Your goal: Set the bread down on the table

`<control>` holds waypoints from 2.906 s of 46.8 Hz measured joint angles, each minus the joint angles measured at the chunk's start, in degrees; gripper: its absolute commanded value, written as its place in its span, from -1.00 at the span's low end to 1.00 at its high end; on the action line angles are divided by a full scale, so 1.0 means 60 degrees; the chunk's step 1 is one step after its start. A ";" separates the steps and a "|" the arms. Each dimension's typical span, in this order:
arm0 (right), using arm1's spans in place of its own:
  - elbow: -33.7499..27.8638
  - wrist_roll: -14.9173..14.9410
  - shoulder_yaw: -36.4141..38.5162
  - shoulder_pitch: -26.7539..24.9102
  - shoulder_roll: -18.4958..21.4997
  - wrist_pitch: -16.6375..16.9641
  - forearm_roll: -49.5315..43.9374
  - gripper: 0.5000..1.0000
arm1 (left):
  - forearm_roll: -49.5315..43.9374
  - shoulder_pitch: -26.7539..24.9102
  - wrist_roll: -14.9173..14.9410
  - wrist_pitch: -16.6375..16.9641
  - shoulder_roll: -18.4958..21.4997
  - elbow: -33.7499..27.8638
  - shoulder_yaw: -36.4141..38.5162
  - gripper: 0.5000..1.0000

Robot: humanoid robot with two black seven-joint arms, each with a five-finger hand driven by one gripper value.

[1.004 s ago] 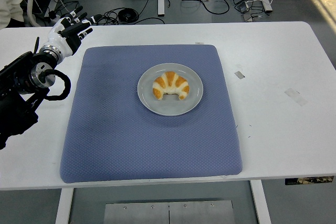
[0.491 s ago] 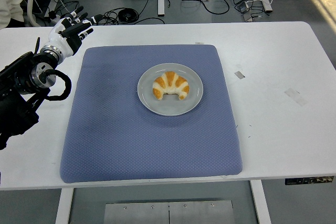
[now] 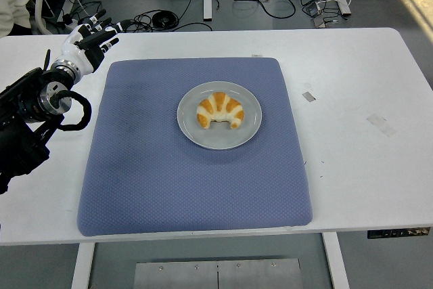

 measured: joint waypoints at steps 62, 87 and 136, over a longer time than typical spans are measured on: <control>0.0000 -0.0004 0.0001 0.0000 0.0000 -0.0003 0.0000 1.00 | 0.0000 0.0139 -0.0012 -0.0074 0.0044 0.0000 0.0090 0.92; 0.0000 -0.0003 0.0000 0.0000 0.0000 0.0000 0.0000 1.00 | 0.0001 -0.0009 -0.0013 -0.0091 0.0196 0.0000 0.0081 0.92; 0.0000 -0.0001 -0.0001 -0.0001 0.0000 -0.0002 0.0000 1.00 | 0.0008 -0.0014 -0.0013 -0.0089 0.0230 0.0000 0.0088 0.92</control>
